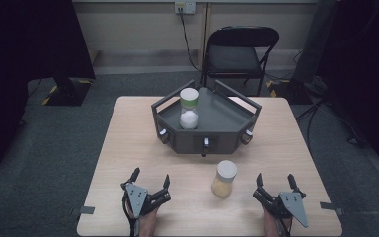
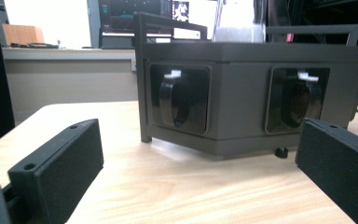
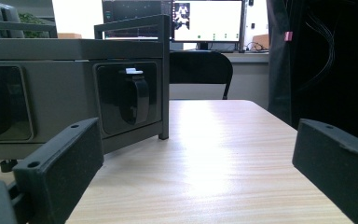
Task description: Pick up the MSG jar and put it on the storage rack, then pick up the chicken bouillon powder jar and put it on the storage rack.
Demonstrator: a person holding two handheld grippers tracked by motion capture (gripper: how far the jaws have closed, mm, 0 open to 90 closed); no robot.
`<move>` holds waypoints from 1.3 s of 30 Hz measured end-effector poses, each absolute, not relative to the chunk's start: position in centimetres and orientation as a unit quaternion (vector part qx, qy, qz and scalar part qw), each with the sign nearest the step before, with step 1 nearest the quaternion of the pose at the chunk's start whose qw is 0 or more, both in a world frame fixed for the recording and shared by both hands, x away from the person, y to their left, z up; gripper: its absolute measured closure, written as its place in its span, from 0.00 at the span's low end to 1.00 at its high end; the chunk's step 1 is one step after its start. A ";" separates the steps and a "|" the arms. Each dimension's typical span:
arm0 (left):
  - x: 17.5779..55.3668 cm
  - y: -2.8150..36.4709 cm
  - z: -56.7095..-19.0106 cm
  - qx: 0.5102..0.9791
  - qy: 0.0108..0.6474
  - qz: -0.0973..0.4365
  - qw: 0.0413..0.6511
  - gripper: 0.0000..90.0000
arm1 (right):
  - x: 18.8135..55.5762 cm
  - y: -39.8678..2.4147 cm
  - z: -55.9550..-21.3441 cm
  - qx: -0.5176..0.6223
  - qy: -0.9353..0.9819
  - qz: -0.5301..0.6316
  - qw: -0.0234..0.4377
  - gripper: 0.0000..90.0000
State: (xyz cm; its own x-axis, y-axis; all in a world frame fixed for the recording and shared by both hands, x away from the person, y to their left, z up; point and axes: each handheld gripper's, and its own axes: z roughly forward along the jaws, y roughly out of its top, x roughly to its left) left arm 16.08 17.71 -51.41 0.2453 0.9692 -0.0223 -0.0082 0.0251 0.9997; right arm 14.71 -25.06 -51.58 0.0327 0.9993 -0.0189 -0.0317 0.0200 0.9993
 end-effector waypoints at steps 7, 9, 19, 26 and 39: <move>16.2 17.6 -51.8 0.550 0.435 0.434 0.565 0.00 | 14.7 -25.1 -51.6 0.495 0.489 0.495 0.521 0.00; 16.1 17.5 -51.9 0.549 0.432 0.438 0.566 0.00 | 14.7 -25.1 -51.6 0.495 0.489 0.495 0.521 0.00; 15.9 17.1 -51.9 0.542 0.441 0.445 0.560 0.00 | 14.7 -25.1 -51.6 0.495 0.489 0.495 0.521 0.00; 15.9 17.1 -51.9 0.543 0.440 0.444 0.561 0.00 | 14.7 -25.0 -51.6 0.495 0.489 0.494 0.521 0.00; 15.9 17.2 -51.9 0.543 0.439 0.444 0.561 0.00 | 14.7 -25.1 -51.6 0.495 0.489 0.495 0.521 0.00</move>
